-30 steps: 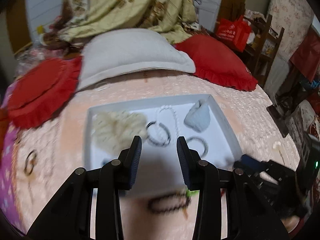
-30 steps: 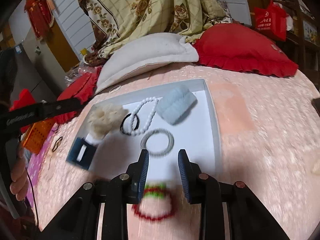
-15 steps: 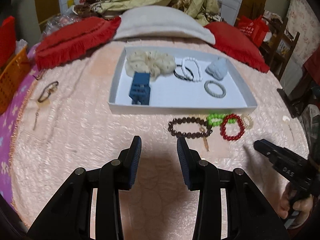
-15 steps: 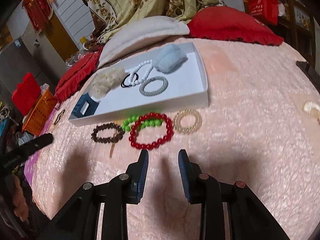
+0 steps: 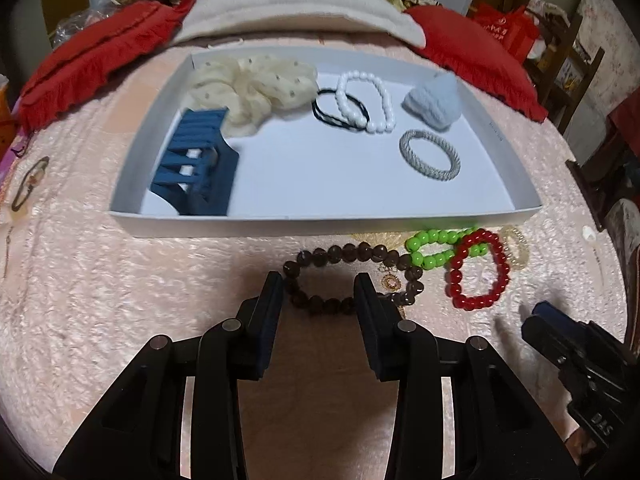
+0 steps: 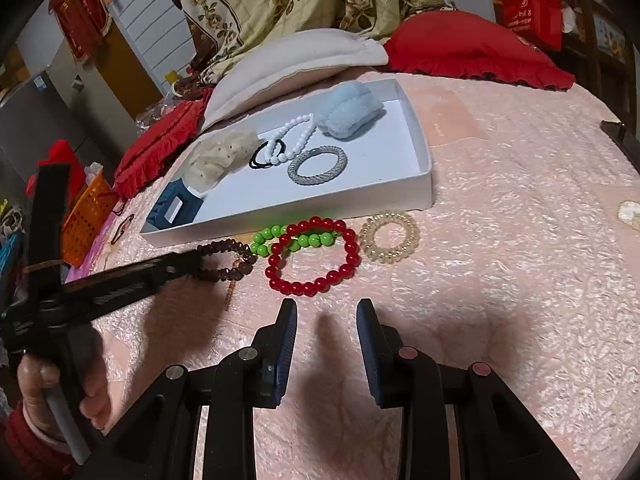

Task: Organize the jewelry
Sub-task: 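Grasp the dark wooden bead bracelet with the left gripper while the right grasps the red bead bracelet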

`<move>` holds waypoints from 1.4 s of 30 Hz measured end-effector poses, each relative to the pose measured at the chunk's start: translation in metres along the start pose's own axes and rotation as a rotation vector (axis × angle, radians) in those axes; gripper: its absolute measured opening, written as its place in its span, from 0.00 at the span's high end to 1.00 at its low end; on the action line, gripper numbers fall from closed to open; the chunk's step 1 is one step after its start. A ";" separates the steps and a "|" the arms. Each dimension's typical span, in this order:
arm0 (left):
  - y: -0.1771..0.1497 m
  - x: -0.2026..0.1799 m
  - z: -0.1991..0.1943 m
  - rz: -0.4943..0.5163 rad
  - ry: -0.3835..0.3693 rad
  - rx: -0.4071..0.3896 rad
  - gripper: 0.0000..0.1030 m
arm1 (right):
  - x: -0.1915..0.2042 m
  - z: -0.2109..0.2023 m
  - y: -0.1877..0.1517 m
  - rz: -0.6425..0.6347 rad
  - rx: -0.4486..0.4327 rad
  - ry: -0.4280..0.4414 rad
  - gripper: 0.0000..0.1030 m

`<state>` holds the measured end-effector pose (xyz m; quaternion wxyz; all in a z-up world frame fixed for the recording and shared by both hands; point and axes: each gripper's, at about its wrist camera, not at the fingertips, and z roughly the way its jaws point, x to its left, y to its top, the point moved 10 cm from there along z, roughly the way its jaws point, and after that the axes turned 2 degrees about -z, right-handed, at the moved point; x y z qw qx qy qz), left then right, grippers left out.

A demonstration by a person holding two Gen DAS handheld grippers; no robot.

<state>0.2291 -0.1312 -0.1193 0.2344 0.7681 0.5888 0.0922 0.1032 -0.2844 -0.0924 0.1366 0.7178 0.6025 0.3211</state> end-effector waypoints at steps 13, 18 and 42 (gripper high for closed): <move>-0.033 0.041 -0.016 -0.076 0.003 0.021 0.92 | -0.002 0.012 0.011 -0.004 0.001 -0.006 0.72; -0.034 0.045 -0.017 -0.086 -0.008 0.011 0.92 | 0.000 0.027 0.018 -0.009 0.015 -0.014 0.72; -0.022 0.027 -0.070 -0.025 -0.018 -0.106 0.93 | 0.013 0.017 0.031 0.001 -0.038 0.022 0.91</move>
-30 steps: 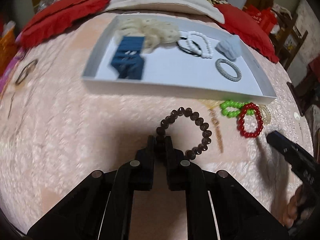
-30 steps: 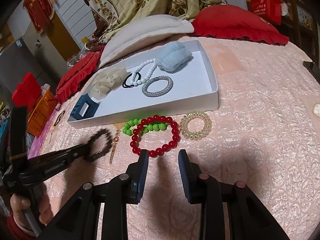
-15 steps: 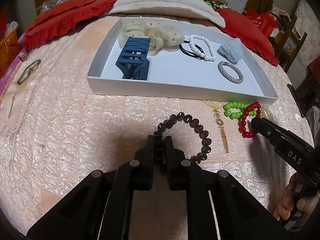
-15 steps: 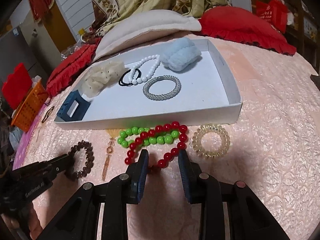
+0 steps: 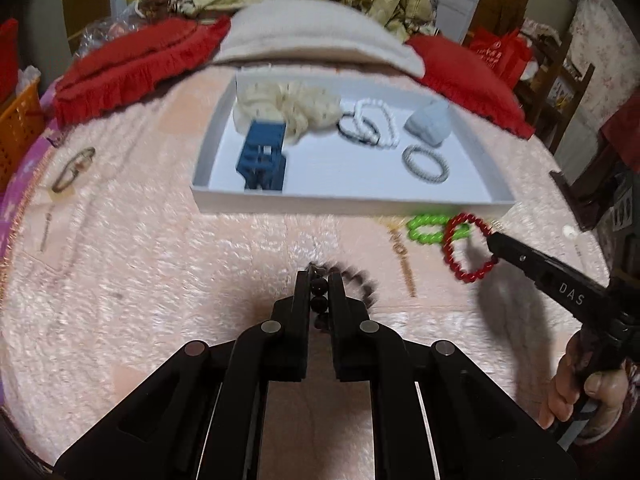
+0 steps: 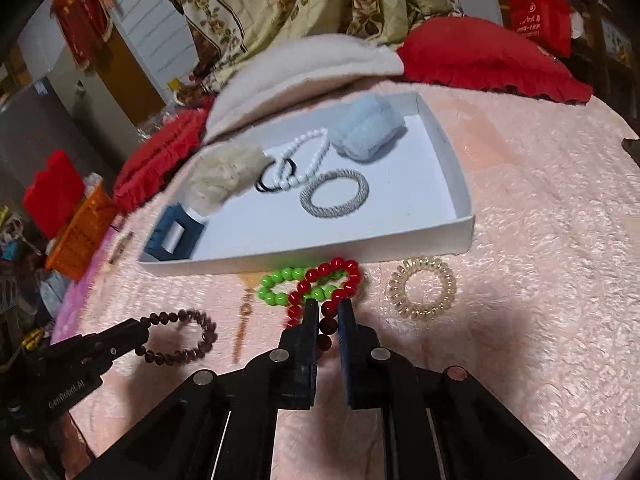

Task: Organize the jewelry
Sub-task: 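Grasp the dark wooden bead bracelet with the left gripper while the right grasps the red bead bracelet, then lower the wooden bracelet into the tray with the left gripper while the right drops the red bracelet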

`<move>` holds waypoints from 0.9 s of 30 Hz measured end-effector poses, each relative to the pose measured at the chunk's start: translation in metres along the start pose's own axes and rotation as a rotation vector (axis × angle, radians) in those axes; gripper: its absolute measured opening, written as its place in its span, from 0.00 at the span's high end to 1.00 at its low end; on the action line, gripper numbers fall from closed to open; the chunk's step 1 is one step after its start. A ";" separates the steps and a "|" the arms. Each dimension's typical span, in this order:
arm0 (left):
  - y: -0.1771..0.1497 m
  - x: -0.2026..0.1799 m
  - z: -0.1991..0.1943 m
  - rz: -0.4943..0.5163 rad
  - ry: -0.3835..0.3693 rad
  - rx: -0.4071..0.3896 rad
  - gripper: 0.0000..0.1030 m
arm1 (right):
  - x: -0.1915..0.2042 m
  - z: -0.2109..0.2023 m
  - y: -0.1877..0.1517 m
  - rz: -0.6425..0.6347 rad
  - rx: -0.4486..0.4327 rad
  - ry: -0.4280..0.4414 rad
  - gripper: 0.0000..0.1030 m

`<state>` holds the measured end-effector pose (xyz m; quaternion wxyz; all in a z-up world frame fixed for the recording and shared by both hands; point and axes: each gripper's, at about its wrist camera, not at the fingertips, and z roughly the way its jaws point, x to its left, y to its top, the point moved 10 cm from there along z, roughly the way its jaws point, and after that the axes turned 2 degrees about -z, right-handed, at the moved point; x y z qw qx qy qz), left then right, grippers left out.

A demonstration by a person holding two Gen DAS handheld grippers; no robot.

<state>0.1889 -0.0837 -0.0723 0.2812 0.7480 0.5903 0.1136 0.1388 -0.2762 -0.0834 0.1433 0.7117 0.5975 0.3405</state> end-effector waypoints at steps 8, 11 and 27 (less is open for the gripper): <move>0.016 -0.009 -0.048 0.011 -0.046 -0.069 0.93 | 0.010 -0.044 0.013 0.006 -0.064 0.044 0.91; 0.022 -0.008 -0.054 0.014 -0.048 -0.075 0.93 | 0.013 -0.058 0.020 0.007 -0.086 0.053 0.91; 0.080 -0.028 -0.047 0.086 -0.029 -0.091 0.93 | 0.015 -0.073 0.073 -0.059 -0.139 0.002 0.91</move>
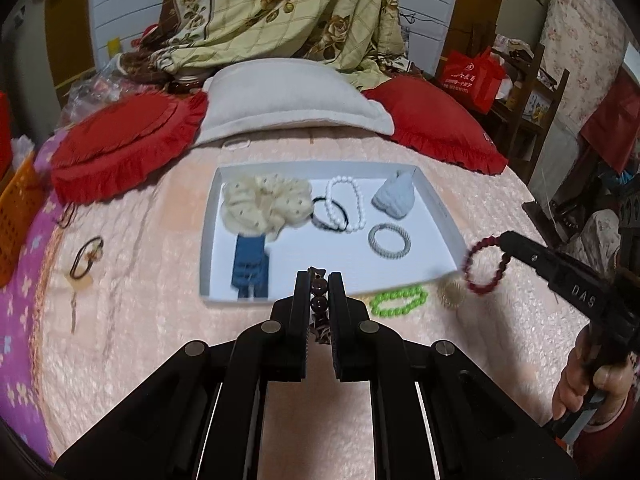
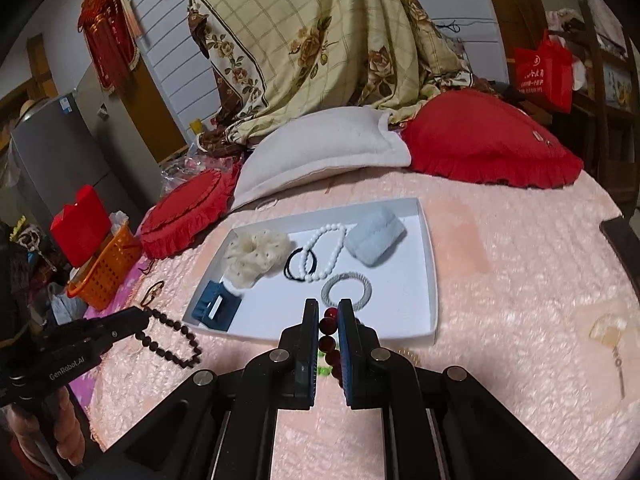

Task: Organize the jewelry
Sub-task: 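Lower the wooden bracelet into the tray with the left gripper while the right drops the red bracelet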

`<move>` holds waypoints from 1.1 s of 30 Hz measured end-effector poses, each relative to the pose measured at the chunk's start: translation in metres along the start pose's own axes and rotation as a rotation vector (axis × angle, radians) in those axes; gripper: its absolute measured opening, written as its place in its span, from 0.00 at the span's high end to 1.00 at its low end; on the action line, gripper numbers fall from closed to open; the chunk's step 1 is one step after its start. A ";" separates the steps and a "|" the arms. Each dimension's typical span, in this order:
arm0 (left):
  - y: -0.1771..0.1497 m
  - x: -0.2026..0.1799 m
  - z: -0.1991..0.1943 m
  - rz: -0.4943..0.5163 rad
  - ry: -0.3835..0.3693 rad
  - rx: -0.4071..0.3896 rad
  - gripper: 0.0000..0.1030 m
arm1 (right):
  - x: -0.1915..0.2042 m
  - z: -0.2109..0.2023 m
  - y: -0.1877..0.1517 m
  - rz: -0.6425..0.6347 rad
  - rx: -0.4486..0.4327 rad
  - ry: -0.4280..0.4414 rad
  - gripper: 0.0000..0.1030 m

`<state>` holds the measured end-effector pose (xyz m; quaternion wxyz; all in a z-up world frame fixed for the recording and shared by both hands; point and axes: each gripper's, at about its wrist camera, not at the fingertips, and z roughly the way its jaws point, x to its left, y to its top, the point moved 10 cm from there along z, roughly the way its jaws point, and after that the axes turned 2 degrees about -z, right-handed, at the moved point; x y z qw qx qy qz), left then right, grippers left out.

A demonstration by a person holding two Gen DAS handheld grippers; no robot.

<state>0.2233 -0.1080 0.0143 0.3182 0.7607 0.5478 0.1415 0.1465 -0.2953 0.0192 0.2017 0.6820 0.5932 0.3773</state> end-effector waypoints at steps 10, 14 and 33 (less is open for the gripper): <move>0.023 -0.001 0.069 -0.044 -0.002 0.095 0.93 | 0.013 0.040 0.015 -0.030 0.043 -0.014 0.91; 0.018 0.013 0.090 -0.054 0.036 0.118 0.93 | 0.028 0.066 0.016 -0.028 0.078 0.016 0.91; 0.003 0.040 0.101 -0.028 0.089 0.134 0.87 | 0.004 0.143 -0.017 0.069 0.241 -0.004 0.91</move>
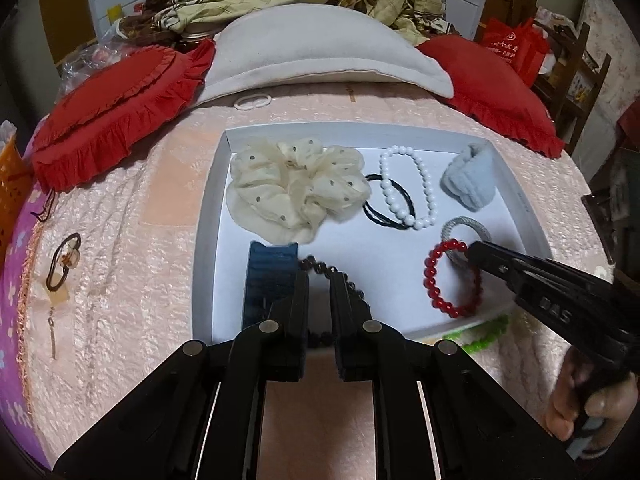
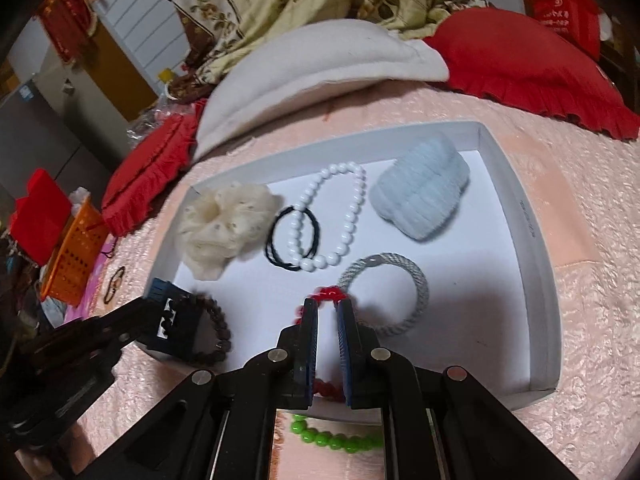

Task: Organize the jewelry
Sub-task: 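Lower the wooden bracelet into the tray with the left gripper while the right drops the red bracelet, then grasp the green bead bracelet with the left gripper while the right grasps the gold spiral hair tie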

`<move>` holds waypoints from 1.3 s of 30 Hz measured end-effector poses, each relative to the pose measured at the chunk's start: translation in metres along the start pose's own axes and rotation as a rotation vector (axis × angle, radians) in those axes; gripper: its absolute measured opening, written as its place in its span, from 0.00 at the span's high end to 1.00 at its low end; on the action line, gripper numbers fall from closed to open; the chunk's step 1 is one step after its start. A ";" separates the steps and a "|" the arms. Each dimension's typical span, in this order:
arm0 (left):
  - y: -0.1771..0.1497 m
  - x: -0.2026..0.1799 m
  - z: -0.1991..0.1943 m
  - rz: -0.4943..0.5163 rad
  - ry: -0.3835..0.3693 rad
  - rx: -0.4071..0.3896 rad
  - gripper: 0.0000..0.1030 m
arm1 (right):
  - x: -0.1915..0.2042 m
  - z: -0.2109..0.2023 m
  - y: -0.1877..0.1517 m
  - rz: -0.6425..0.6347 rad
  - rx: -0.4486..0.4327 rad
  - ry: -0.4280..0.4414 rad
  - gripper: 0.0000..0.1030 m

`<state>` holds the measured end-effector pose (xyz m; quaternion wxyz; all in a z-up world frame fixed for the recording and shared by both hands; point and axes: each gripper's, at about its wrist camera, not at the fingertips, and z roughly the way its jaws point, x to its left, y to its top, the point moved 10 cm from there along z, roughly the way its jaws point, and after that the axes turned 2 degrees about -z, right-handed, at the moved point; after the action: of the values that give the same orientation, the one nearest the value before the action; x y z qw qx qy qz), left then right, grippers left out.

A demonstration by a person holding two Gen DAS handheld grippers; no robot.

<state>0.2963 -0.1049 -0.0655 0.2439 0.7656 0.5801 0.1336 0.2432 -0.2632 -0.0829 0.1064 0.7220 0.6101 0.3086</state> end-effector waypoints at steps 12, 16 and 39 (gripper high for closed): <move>-0.031 0.006 -0.073 -0.033 0.015 -0.111 0.76 | 0.000 -0.065 -0.009 -0.080 -0.091 -0.012 0.80; -0.058 0.009 -0.085 -0.065 0.019 -0.136 0.64 | -0.009 -0.085 -0.039 -0.089 -0.096 0.008 0.79; -0.141 0.045 -0.077 -0.159 0.065 -0.061 0.64 | 0.050 0.005 -0.097 -0.265 0.141 0.106 0.78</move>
<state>0.1555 -0.0155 -0.0787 0.2580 0.7047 0.6422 0.1560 0.1704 -0.1923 -0.1221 0.0629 0.6234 0.7250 0.2860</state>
